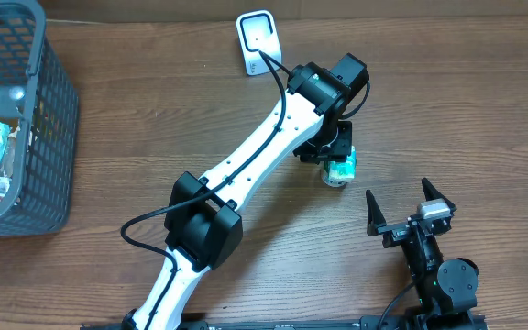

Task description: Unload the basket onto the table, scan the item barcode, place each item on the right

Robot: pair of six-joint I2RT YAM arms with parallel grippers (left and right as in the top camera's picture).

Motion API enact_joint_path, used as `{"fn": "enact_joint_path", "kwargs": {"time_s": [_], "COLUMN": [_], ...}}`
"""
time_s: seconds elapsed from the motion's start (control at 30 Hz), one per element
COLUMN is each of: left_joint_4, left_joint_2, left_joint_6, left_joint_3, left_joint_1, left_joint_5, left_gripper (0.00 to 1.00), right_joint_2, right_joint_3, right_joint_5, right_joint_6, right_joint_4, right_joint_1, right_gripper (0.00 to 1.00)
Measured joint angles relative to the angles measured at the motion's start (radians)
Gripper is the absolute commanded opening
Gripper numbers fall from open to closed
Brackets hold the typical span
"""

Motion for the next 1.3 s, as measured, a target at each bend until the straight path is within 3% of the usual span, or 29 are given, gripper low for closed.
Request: {"fn": "enact_joint_path", "kwargs": {"time_s": [0.17, 0.33, 0.83, 0.97, 1.17, 1.23, 1.3], "left_joint_4": [0.041, 0.097, 0.108, 0.116, 0.124, 0.124, 0.124], "left_joint_2": [0.000, 0.000, 0.010, 0.011, 0.011, 0.011, 0.011], "left_joint_6": [0.000, -0.012, -0.027, -0.029, -0.029, -0.029, -0.029], "left_joint_3": [-0.039, -0.083, -0.098, -0.098, -0.098, -0.098, -0.098], "left_joint_1": [0.000, 0.000, 0.000, 0.000, -0.005, -0.007, -0.009], "left_joint_5": [0.008, 0.021, 0.037, 0.041, 0.044, 0.044, 0.044], "left_gripper": [0.38, 0.42, 0.42, 0.31, 0.26, 0.18, 0.04], "right_joint_2": [0.000, 0.000, 0.000, 0.000, 0.000, 0.000, 0.000], "right_joint_3": [0.000, 0.000, 0.000, 0.000, 0.000, 0.000, 0.000], "right_joint_5": [0.000, 0.000, 0.000, 0.000, 0.000, 0.000, 0.000], "right_joint_6": [0.000, 0.000, 0.000, 0.000, 0.000, 0.000, 0.000], "right_joint_4": [0.000, 0.000, -0.001, 0.000, 0.000, 0.000, 0.000], "right_joint_1": [0.000, 0.000, 0.000, 0.000, 0.000, 0.000, 0.000], "right_gripper": [1.00, 1.00, 1.00, 1.00, 1.00, 1.00, 1.00]}}
